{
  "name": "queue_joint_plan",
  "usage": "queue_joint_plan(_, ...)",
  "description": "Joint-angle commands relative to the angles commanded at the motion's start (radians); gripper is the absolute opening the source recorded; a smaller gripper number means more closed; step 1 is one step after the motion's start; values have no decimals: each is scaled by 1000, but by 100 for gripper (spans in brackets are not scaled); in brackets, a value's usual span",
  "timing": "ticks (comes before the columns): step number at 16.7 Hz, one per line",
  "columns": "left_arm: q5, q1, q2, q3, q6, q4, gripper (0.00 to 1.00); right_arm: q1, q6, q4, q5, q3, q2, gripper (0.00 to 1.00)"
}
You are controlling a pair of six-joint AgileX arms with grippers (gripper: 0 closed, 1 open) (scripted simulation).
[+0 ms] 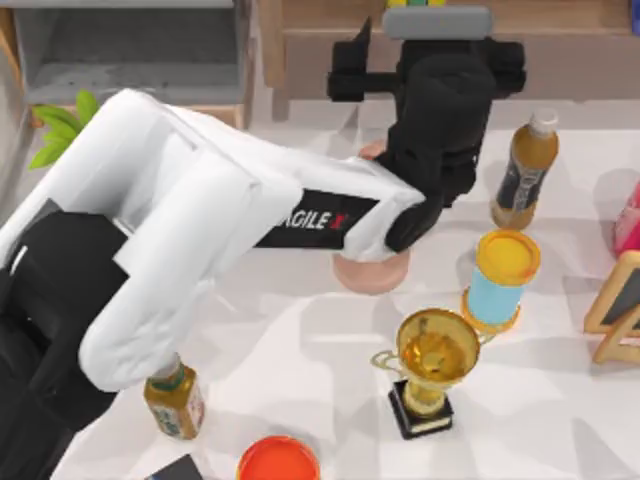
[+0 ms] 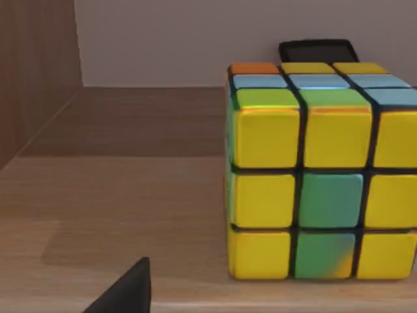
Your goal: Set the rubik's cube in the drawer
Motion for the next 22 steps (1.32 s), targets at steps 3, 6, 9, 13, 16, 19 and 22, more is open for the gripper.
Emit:
queue_joint_plan(3,7,3,7,35,0,-22,100,0,0,0,0,0,0,100)
queue_joint_plan(6,25,22,40,125,1,-78,100,0,0,0,0,0,0,100)
queue_joint_plan(9,51,47,92,232,2,-131,100,0,0,0,0,0,0,100)
queue_joint_plan(13,74,70,163,324,-3,-157,100,0,0,0,0,0,0,100)
queue_joint_plan(16,75,71,170,329,-4,-158,100,0,0,0,0,0,0,100)
queue_joint_plan(19,75,71,170,329,-4,-158,85,0,0,0,0,0,0,100)
queue_joint_plan(22,75,71,170,329,-4,-158,62,0,0,0,0,0,0,100)
